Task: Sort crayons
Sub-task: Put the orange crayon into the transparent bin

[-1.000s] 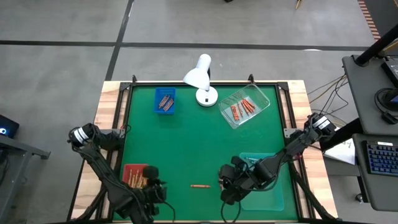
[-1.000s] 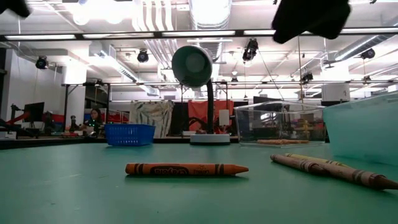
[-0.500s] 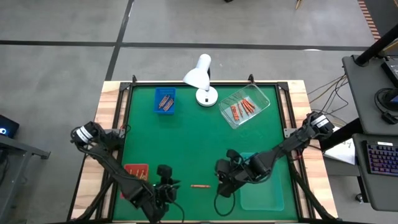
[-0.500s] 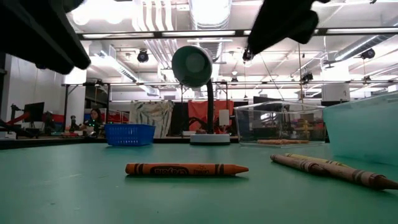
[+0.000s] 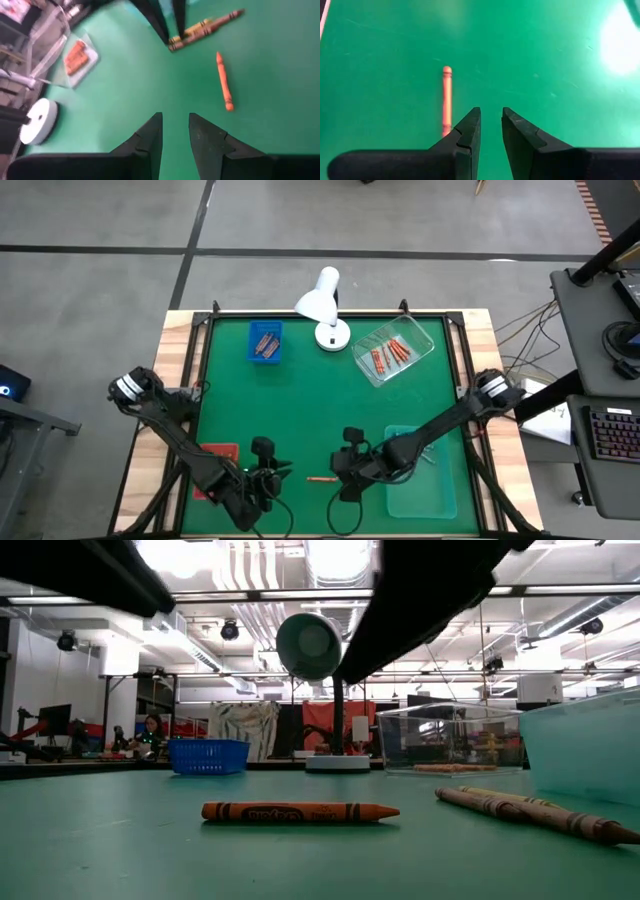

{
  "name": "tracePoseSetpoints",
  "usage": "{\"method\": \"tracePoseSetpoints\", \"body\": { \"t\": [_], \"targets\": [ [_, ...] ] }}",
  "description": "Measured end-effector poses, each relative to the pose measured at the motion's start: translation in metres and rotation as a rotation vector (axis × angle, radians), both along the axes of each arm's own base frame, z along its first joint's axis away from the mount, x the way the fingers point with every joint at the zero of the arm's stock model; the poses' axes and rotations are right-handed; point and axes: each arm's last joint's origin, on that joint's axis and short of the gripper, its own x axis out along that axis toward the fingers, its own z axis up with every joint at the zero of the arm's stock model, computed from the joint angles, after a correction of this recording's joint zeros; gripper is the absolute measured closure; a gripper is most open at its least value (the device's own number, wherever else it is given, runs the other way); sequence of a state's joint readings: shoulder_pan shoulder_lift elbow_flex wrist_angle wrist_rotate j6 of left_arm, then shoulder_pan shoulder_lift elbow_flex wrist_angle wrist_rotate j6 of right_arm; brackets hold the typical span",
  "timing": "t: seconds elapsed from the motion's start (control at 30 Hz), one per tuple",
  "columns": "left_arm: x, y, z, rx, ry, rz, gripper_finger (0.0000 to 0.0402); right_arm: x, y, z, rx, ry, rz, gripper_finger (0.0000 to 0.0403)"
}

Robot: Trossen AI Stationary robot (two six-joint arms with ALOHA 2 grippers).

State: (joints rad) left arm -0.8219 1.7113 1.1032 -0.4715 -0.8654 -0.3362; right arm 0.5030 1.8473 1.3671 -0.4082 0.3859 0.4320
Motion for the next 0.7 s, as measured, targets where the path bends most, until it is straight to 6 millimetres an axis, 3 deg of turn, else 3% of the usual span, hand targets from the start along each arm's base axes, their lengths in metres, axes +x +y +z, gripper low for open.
{"method": "tracePoseSetpoints", "body": {
  "t": [0.27,0.43,0.7],
  "targets": [
    [-0.006,0.007,0.004,-0.031,-0.124,-0.072,0.0325,0.028,0.015,-0.021,-0.071,0.021,0.071,0.0327],
    [-0.013,0.013,0.006,-0.079,-0.229,-0.114,0.0325,0.040,0.023,-0.025,-0.035,0.026,0.109,0.0291],
    [-0.027,0.028,0.005,-0.149,-0.317,-0.118,0.0325,0.045,0.025,-0.031,-0.015,0.035,0.090,0.0240]
  ]
}}
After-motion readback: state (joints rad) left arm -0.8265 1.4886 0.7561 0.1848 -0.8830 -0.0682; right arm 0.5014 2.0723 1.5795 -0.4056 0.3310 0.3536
